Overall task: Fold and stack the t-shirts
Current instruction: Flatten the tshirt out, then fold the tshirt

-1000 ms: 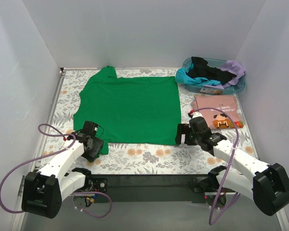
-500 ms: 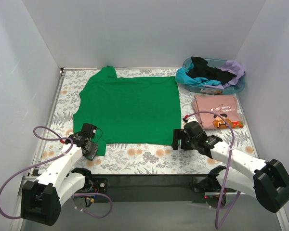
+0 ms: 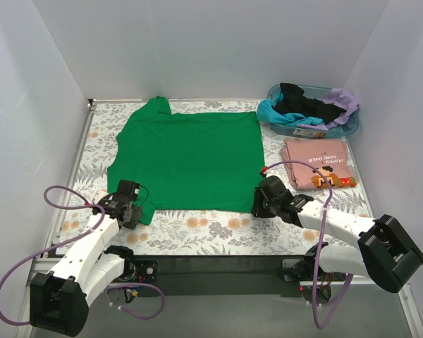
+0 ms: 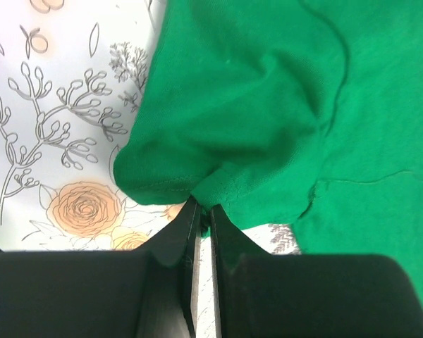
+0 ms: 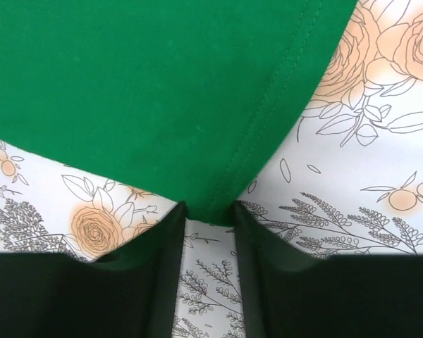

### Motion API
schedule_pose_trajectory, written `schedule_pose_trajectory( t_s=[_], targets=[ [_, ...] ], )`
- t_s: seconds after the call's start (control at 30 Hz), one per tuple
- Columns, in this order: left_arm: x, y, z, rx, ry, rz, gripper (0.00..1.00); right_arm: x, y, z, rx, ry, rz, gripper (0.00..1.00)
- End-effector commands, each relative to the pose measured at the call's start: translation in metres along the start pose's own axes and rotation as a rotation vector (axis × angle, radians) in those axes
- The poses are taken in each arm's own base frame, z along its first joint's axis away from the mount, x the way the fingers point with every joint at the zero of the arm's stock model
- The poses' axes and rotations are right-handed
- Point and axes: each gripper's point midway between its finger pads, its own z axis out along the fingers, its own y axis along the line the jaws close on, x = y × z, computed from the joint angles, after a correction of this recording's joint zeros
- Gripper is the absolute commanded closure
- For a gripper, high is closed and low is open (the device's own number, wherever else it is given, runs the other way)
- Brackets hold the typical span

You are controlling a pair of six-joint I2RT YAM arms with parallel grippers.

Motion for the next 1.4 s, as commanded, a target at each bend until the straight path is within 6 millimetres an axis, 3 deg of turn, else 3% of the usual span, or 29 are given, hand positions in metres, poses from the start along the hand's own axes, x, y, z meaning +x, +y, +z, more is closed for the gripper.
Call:
schedule_pose_trajectory(
  t_s=[0.0, 0.17, 0.23, 0.7, 0.83, 0.93, 1.07, 1.37],
  targets=[
    [-0.022, -0.020, -0.008, 0.054, -0.089, -0.118, 1.00, 0.008, -0.010, -0.001, 0.053, 0.011, 0.044, 0.68],
    [-0.025, -0.036, -0.009, 0.078, -0.092, -0.059, 1.00, -0.002, -0.015, -0.004, 0.096, -0.024, 0.055, 0.85],
    [-0.028, -0.045, -0.010, 0.105, -0.102, -0.030, 1.00, -0.009, -0.014, -0.006, 0.101, -0.048, 0.054, 0.98],
    [-0.067, -0.107, -0.037, 0.216, -0.229, 0.099, 1.00, -0.066, 0.004, -0.023, 0.102, -0.170, -0.017, 0.99],
    [-0.082, -0.136, -0.043, 0.240, -0.272, 0.122, 1.00, -0.090, 0.007, -0.018, 0.126, -0.176, -0.018, 0.99],
    [-0.087, -0.149, -0.035, 0.206, -0.292, 0.151, 1.00, -0.101, 0.005, -0.011, 0.149, -0.169, -0.029, 0.99],
    [-0.097, -0.178, -0.028, 0.195, -0.316, 0.172, 1.00, -0.134, 0.003, -0.007, 0.167, -0.194, -0.027, 0.99],
    [-0.105, -0.226, 0.014, 0.149, -0.335, 0.244, 1.00, -0.165, -0.012, 0.020, 0.188, -0.150, -0.030, 0.99]
  ],
)
